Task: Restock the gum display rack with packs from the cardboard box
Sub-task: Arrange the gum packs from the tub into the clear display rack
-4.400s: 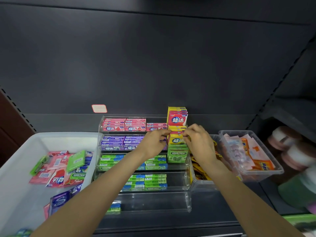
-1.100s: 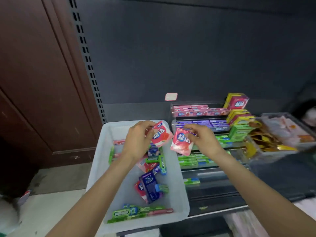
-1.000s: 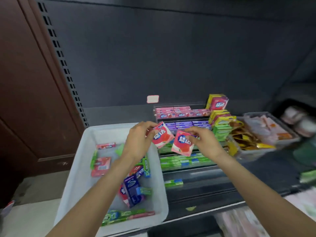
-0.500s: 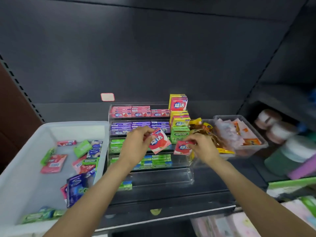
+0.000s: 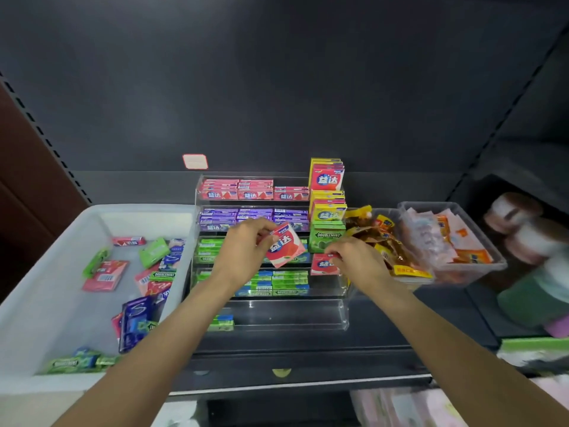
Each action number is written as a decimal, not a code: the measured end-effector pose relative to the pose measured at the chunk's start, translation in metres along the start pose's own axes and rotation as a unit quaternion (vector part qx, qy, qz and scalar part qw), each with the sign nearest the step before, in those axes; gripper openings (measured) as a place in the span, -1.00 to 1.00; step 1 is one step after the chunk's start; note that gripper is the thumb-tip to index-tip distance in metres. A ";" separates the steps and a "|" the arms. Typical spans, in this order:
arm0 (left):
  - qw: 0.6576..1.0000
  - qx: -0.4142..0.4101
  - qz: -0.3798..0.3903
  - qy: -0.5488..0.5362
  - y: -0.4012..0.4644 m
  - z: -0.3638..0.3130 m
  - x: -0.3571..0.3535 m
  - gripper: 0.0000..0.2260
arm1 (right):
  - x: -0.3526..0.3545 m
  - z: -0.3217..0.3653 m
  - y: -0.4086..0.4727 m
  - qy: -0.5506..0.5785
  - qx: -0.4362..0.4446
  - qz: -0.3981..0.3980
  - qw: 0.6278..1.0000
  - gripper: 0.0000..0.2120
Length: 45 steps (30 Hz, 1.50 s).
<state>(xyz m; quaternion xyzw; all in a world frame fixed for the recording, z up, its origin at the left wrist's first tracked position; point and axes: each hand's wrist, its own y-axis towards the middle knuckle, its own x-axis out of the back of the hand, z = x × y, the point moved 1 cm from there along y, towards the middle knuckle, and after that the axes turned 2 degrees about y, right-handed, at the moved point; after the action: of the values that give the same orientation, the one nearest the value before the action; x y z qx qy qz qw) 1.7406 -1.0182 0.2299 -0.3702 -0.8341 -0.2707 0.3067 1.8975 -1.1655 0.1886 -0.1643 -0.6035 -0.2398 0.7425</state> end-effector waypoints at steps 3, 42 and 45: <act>1.000 0.002 0.007 0.002 0.000 0.001 -0.002 -0.77 | -0.007 0.001 0.005 -0.041 0.004 0.003 0.999 -0.80; 0.983 -0.075 0.133 0.103 0.025 -0.013 -0.089 -0.83 | 0.000 -0.015 -0.008 0.027 -0.023 -0.030 0.999 -0.70; 0.983 -0.071 0.122 0.114 0.023 -0.014 -0.097 -0.81 | -0.002 -0.014 -0.007 -0.011 -0.022 -0.030 0.999 -0.68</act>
<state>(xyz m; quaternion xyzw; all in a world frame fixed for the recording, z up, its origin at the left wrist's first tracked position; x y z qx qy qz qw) 1.8151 -1.0574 0.1754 -0.4571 -0.7208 -0.3301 0.4032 1.9053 -1.1783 0.1835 -0.1652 -0.6105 -0.2732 0.7249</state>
